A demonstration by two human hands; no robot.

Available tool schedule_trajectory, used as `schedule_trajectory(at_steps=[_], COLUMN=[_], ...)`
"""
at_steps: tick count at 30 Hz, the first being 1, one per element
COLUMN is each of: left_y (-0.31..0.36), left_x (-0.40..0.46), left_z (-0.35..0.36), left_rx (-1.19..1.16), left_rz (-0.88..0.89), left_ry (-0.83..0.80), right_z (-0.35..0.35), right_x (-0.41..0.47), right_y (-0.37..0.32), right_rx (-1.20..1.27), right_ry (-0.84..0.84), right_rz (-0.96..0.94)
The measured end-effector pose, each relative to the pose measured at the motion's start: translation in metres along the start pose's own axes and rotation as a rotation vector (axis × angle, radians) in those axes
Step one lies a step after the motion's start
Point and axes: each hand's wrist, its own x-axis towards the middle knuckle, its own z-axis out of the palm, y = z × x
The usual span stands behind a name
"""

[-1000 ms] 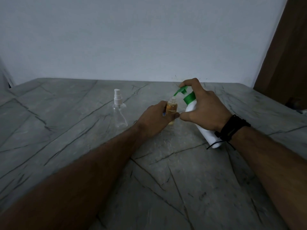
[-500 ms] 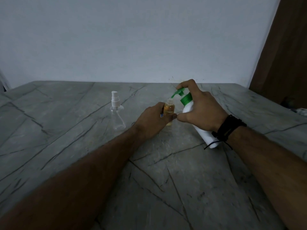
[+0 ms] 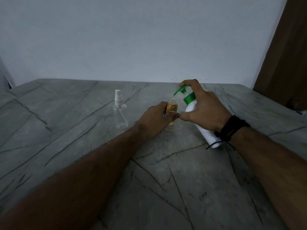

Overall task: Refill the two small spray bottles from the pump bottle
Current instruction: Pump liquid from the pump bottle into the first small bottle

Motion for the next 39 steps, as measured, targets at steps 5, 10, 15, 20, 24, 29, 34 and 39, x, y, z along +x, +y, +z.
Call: schedule_trajectory(at_steps=[5,10,15,20,24,29,34,39], left_y=[0.0003,-0.0007,-0.0021,-0.0026,-0.003,-0.0025,-0.0021,-0.0024], left_x=[-0.0005,0.0001,0.0009,0.0017,0.0013,0.0011,0.0011,0.0021], left_z=[-0.0008,-0.0005,0.0002,0.0002,-0.0004,-0.0004,-0.0006,-0.0006], left_rx=[0.003,-0.006,-0.01,-0.007,-0.006,-0.013,-0.023,-0.008], left_rz=[0.0,0.008,0.014,0.018,0.017,0.016,0.012,0.018], left_ry=[0.001,0.002,-0.002,-0.002,-0.001,0.0,-0.004,-0.004], right_z=[-0.0006,-0.0009,-0.0023,-0.0024,-0.0015,-0.0021,-0.0027,-0.0027], right_x=[-0.0009,0.0006,-0.0006,-0.0003,0.0002,-0.0005,-0.0006,-0.0004], right_y=[-0.0005,-0.0005,-0.0005,-0.0018,-0.0033,-0.0037,-0.0046,-0.0044], right_rx=[0.01,0.01,0.006,-0.001,0.007,0.012,0.013,0.015], right_ry=[0.005,-0.006,0.009,0.002,0.005,0.005,0.006,0.0], right_rz=[0.003,0.022,0.005,0.006,0.009,-0.01,-0.003,-0.012])
